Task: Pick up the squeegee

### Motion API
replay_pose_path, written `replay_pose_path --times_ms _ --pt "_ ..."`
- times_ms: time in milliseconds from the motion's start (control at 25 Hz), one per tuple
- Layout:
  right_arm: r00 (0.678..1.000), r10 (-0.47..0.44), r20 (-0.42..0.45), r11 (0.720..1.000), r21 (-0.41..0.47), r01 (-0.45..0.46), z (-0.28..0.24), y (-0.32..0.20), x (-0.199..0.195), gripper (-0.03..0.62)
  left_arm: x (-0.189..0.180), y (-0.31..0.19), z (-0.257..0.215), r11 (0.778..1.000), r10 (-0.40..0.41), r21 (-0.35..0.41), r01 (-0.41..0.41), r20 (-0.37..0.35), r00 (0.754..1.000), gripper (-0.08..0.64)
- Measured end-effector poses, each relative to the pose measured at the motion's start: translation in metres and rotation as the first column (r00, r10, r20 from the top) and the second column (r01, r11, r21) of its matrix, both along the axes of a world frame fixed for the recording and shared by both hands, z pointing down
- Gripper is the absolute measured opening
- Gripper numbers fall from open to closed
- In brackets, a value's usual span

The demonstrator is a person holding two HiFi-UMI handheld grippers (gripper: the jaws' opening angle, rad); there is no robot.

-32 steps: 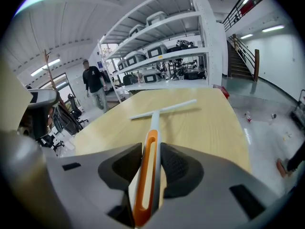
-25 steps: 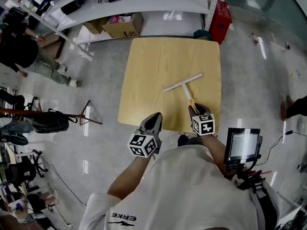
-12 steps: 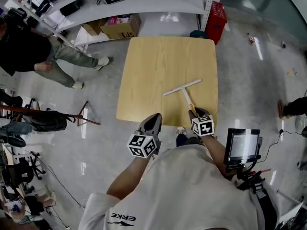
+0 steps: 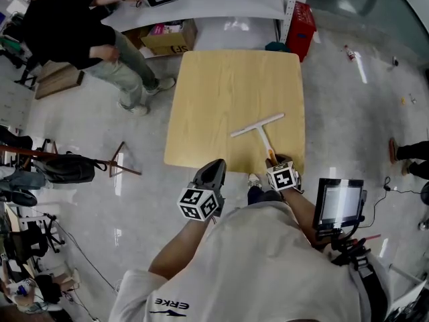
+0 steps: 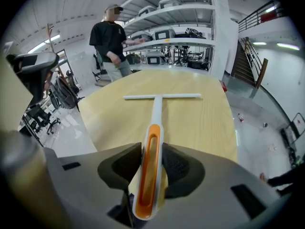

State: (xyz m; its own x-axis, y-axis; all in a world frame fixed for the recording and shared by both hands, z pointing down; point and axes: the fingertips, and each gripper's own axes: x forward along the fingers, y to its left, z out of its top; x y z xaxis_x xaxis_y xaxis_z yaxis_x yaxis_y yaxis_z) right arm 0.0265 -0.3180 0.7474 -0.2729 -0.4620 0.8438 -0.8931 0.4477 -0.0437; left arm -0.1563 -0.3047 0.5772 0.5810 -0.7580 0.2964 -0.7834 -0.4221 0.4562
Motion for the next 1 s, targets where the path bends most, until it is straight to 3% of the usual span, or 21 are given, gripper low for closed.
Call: replay_pose_path --times_ms 200,480,1000 --pt "0.994 -0.076 -0.078 0.997 0.0 0.076 0.003 0.001 -0.001 0.132 -0.001 0.001 0.0 1.0 -0.004 -0.003 0.004 -0.002 1.0 0.005" --pt "0.988 -0.107 -0.108 0.994 -0.001 0.107 0.002 0.0 -0.002 0.132 0.002 0.0 0.003 1.0 -0.005 -0.007 0.005 -0.007 1.0 0.005" --pt "0.999 -0.03 0.019 0.993 0.118 0.028 -0.025 -0.013 -0.006 0.13 0.005 -0.013 0.001 1.0 0.014 0.007 -0.014 -0.006 1.0 0.005"
